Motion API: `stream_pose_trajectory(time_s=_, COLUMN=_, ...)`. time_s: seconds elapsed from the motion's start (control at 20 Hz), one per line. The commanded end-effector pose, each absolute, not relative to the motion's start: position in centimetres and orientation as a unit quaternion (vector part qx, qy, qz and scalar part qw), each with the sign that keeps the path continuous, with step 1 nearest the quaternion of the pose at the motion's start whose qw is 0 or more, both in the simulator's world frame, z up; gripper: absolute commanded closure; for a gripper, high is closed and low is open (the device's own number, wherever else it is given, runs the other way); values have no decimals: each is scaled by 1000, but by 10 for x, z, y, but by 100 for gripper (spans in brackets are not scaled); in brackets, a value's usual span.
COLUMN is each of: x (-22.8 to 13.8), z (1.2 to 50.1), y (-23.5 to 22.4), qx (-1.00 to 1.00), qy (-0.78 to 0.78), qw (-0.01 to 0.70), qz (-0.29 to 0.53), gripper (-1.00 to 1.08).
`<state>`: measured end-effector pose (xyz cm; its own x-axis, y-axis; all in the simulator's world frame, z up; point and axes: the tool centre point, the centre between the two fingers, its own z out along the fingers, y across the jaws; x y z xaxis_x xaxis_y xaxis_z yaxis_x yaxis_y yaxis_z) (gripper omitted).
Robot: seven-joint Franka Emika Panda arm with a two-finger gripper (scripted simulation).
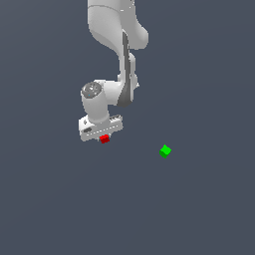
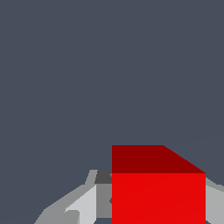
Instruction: Stack the red cube on top of the green cube.
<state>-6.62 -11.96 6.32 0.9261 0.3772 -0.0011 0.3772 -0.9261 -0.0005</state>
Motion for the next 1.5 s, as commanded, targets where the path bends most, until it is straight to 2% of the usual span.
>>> stream_pose_trajectory(time_s=0.0, x=-66, z=81, y=-119, qx=-981, qy=-192, qw=0, qz=0, gripper=108)
stream_pose_trajectory(time_s=0.4, x=-66, z=115, y=-119, qx=-981, qy=-192, qw=0, qz=0, gripper=108)
stream_pose_trajectory(time_s=0.85, x=-64, z=115, y=-111, qx=-981, qy=-192, qw=0, qz=0, gripper=108)
stream_pose_trajectory(time_s=1.15, x=-59, z=109, y=-78, qx=-981, qy=-192, qw=0, qz=0, gripper=108)
stream_pose_trajectory(time_s=1.45, x=-50, z=100, y=-21, qx=-981, qy=-192, qw=0, qz=0, gripper=108)
